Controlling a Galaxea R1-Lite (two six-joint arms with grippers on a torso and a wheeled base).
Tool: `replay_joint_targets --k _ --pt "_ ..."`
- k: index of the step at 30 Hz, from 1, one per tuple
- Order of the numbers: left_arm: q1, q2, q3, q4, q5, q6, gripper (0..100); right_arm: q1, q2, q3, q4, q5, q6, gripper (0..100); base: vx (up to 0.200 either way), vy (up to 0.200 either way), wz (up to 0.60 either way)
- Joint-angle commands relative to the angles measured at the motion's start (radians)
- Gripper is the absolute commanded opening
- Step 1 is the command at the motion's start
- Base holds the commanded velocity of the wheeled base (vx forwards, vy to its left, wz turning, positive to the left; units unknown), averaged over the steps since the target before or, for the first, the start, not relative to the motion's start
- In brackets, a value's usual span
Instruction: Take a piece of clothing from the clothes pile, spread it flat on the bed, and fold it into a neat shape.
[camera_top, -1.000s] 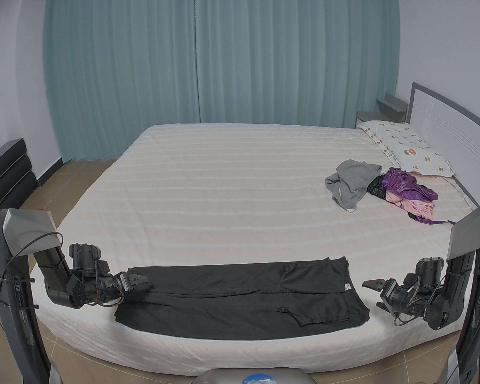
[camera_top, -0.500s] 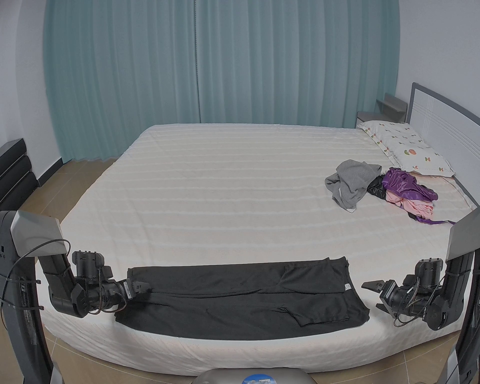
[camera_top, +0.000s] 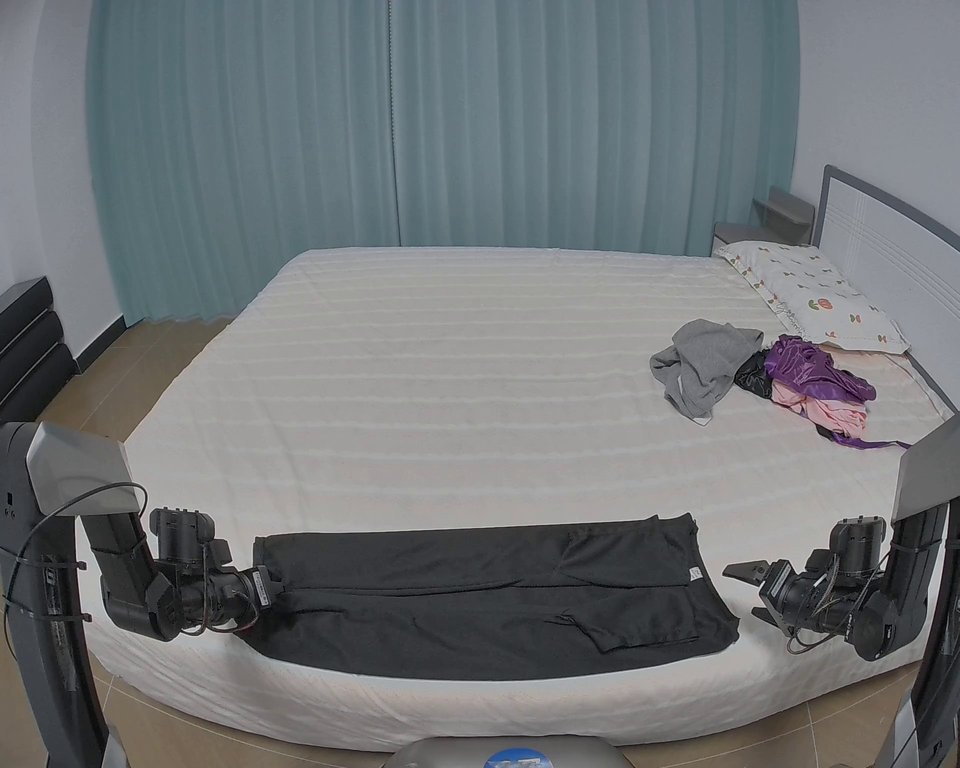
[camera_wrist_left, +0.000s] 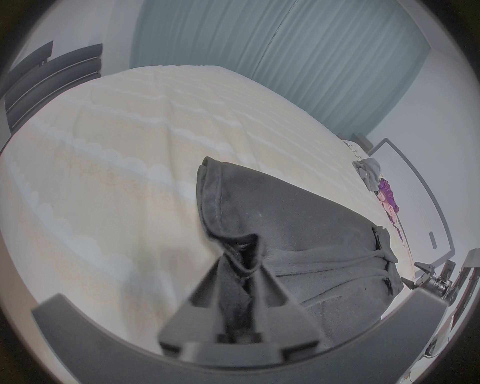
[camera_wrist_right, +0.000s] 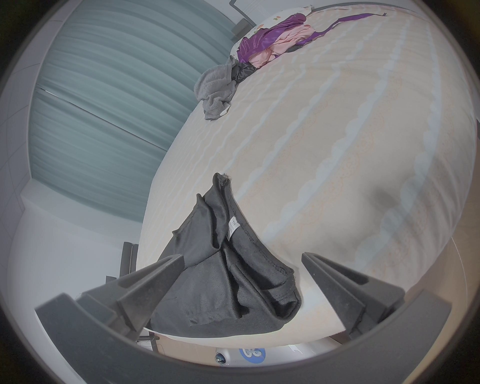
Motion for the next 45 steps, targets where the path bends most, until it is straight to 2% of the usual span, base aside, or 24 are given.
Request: replay_joint_targets --k 1,19,24,30,37,42,45 --pt "0.001 0.000 0.000 -0.001 0.000 -0.001 0 0.000 0.002 0.000 -0.001 0.000 0.000 100 0.000 0.000 0.00" --pt "0.005 -0.008 -0.005 -0.001 0.000 -0.022 0 -0.002 0.002 -0.003 -0.008 0.000 0.000 100 -0.011 0.000 0.00" --pt "0.002 -0.009 -0.018 -0.001 0.000 -0.067 0 -0.002 0.002 -0.005 -0.008 0.002 0.000 100 -0.200 0.000 0.00" --pt "0.002 -0.011 -0.038 -0.002 0.000 -0.082 0 -0.002 0.002 -0.008 -0.008 0.006 0.002 100 0.000 0.000 0.00" --pt "-0.006 -0.020 -0.084 -0.002 0.002 -0.166 0 0.000 0.002 -0.009 -0.008 0.006 0.000 100 0.000 0.000 0.00" --pt "-0.012 -0.035 -0.081 -0.002 0.002 -0.177 0 0.000 0.002 -0.011 -0.008 0.008 0.002 100 0.000 0.000 0.00" --pt "-0.030 -0.057 -0.077 -0.002 0.002 -0.209 0 0.000 0.002 -0.011 -0.008 0.008 0.002 100 0.000 -0.200 0.00"
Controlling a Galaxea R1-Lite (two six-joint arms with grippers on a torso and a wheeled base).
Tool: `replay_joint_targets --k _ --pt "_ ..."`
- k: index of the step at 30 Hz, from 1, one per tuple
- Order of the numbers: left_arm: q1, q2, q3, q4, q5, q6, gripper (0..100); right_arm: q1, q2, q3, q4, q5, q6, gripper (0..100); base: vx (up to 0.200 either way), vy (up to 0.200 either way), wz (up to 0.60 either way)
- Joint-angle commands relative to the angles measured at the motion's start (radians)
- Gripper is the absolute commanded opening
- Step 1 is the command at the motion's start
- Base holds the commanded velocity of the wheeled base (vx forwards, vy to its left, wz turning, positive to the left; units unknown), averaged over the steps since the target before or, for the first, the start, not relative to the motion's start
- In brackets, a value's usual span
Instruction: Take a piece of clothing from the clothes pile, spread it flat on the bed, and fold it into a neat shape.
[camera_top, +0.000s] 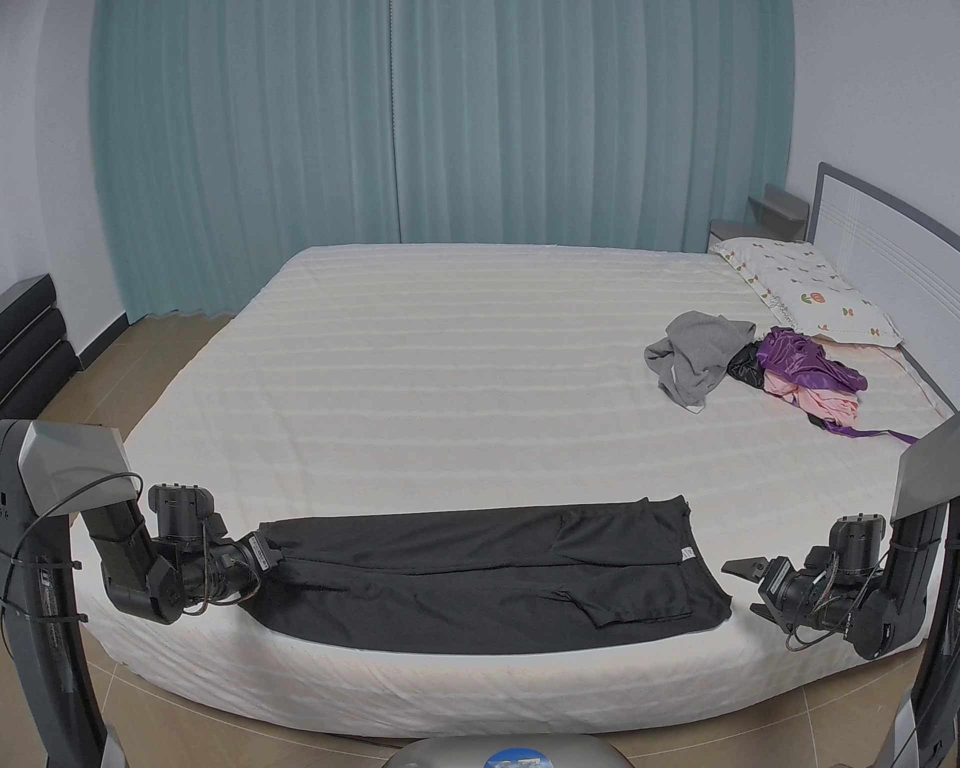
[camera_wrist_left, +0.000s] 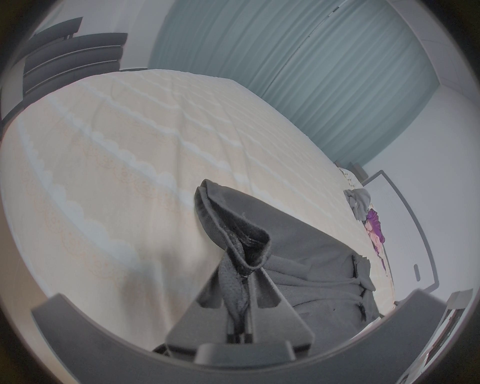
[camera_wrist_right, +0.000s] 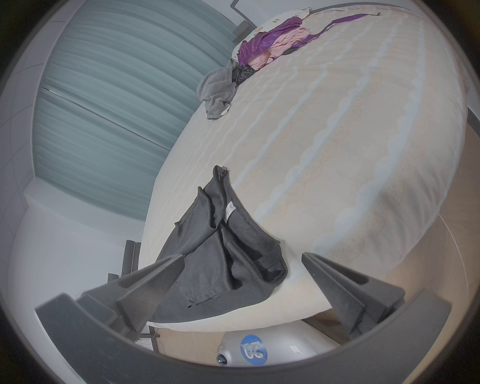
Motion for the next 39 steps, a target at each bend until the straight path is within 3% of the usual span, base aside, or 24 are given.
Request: replay_joint_targets --k 1,11,21,39 --pt "-0.023 -0.036 0.004 0.000 0.000 -0.024 0 0.000 0.003 0.000 0.000 0.000 0.000 100 0.000 -0.200 0.00" --pt "-0.062 -0.095 0.013 0.005 0.009 -0.087 0 0.000 0.003 0.003 -0.011 0.008 0.000 100 0.000 -0.200 0.00" --pt "-0.134 -0.175 0.038 0.016 0.070 -0.161 0 -0.003 0.003 0.003 -0.013 0.022 0.000 100 0.000 -0.200 0.00" --pt "-0.263 -0.206 -0.053 0.123 0.158 -0.162 0 0.000 0.003 0.006 -0.014 0.022 0.000 100 0.000 -0.200 0.00"
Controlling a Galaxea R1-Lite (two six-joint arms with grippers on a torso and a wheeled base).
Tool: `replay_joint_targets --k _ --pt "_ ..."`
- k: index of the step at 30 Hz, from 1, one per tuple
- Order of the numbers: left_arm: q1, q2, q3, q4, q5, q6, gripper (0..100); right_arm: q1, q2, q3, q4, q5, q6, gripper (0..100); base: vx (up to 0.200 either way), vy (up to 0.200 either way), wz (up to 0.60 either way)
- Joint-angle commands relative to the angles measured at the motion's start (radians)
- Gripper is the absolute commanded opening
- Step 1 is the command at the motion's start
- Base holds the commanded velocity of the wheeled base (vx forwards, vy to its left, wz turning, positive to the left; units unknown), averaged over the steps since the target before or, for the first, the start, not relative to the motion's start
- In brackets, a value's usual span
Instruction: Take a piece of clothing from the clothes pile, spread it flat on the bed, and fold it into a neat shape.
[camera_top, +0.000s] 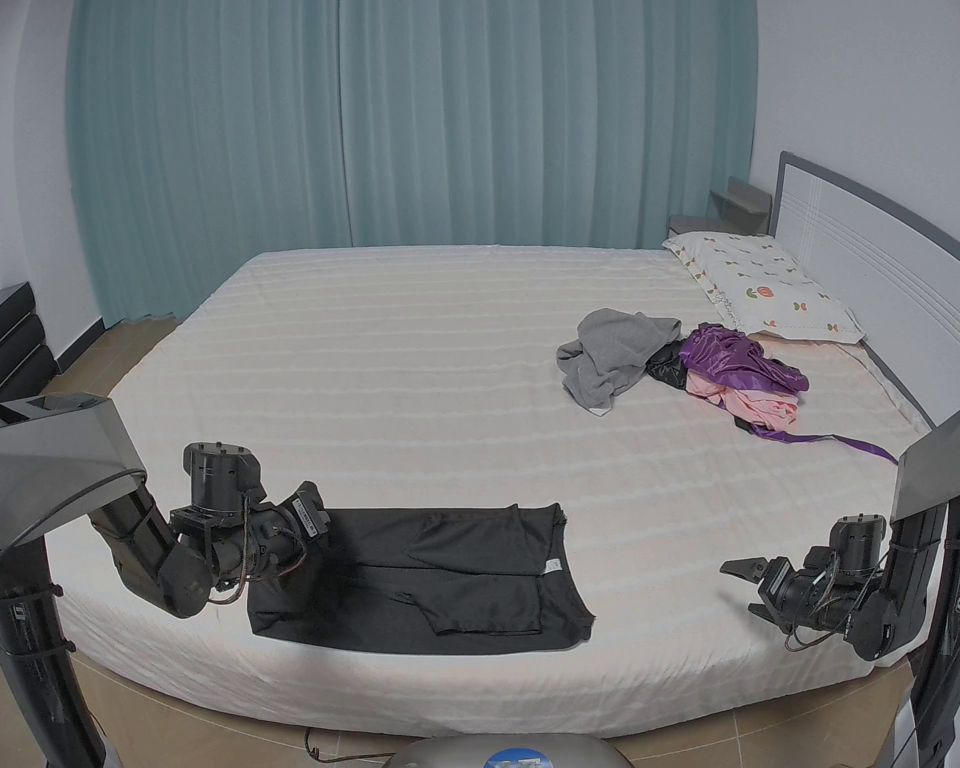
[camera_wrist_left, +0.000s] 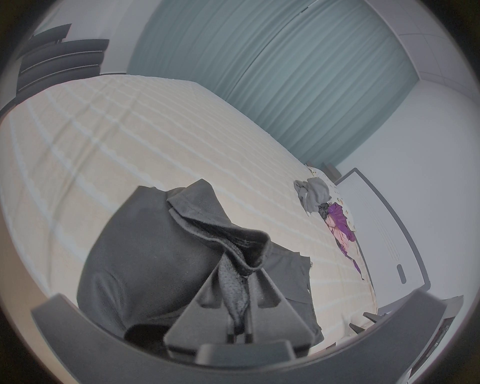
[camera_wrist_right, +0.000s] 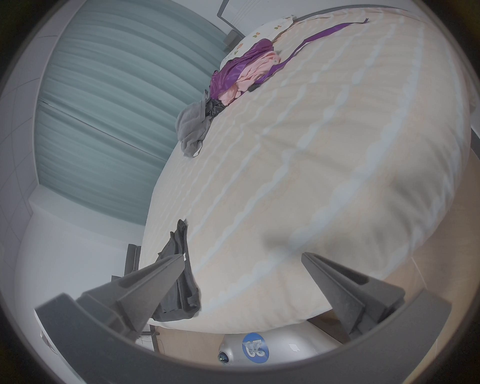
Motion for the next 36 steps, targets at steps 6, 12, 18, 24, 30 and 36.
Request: replay_joint_targets --k 6,12,18,24,30,36 --pt "-0.082 0.004 -0.087 0.118 0.052 0.006 0 0.001 0.000 0.000 0.001 0.000 0.000 100 0.000 -0.200 0.00" --pt "-0.159 0.014 -0.176 0.199 0.098 0.004 0 0.001 0.000 0.003 0.001 0.000 0.000 100 0.000 -0.200 0.00" --pt "-0.225 0.099 -0.245 0.229 0.149 0.004 0 0.001 0.000 0.003 -0.001 0.000 -0.001 100 0.000 -0.200 0.00" --pt "-0.251 0.188 -0.305 0.230 0.216 0.004 0 0.001 0.000 0.005 -0.001 0.000 -0.001 100 0.000 0.000 0.00" --pt "-0.261 0.206 -0.306 0.229 0.244 0.003 100 0.001 0.000 0.003 0.001 0.000 -0.001 100 0.000 0.000 0.00" --pt "-0.284 0.177 -0.303 0.221 0.322 -0.003 100 0.011 0.000 0.005 -0.001 0.000 -0.001 100 0.000 0.000 0.00"
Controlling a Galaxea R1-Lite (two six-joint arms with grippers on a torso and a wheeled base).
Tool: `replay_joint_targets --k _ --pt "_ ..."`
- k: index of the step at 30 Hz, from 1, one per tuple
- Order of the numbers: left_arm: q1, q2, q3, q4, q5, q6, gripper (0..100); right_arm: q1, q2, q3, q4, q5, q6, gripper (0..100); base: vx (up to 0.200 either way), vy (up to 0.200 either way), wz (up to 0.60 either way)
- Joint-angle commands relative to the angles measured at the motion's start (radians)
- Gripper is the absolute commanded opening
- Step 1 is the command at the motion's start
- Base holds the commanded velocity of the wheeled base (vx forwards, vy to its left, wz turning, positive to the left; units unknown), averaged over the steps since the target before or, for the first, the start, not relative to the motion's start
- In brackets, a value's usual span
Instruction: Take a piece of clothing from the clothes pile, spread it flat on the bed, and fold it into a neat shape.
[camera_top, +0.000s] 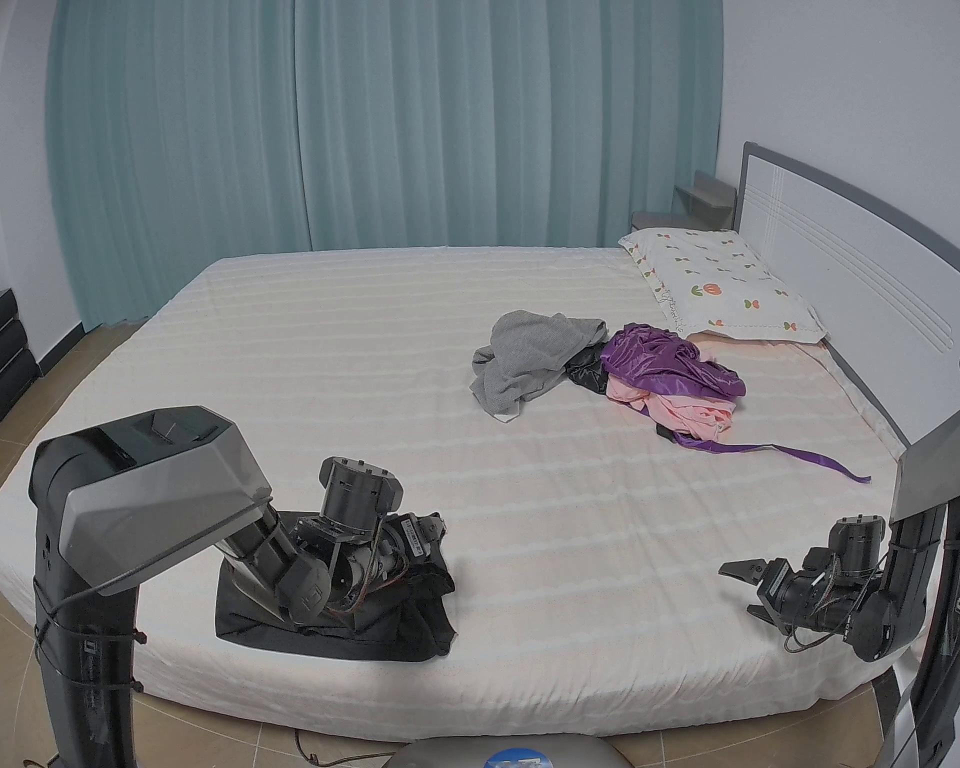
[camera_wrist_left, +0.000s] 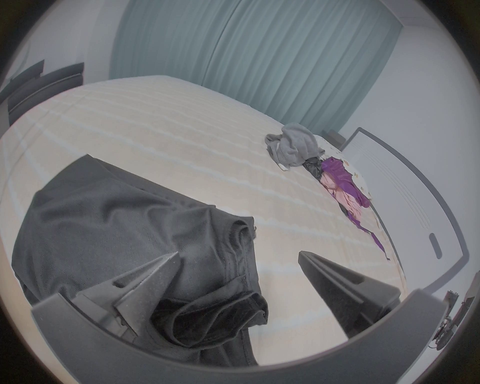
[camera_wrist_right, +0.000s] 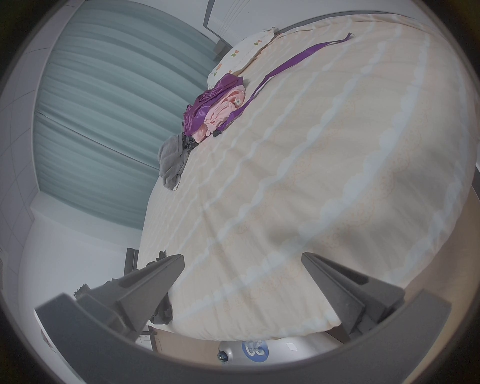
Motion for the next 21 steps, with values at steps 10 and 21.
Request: replay_joint_targets --k 10,21 --pt "0.059 -0.201 0.113 -0.011 0.003 -0.182 100 0.029 -0.006 0.003 -0.068 -0.015 -0.009 100 0.000 0.000 0.00" --pt "0.309 -0.256 0.336 -0.192 -0.305 -0.390 100 0.167 -0.055 -0.011 -0.083 -0.035 -0.008 100 0.000 0.000 0.00"
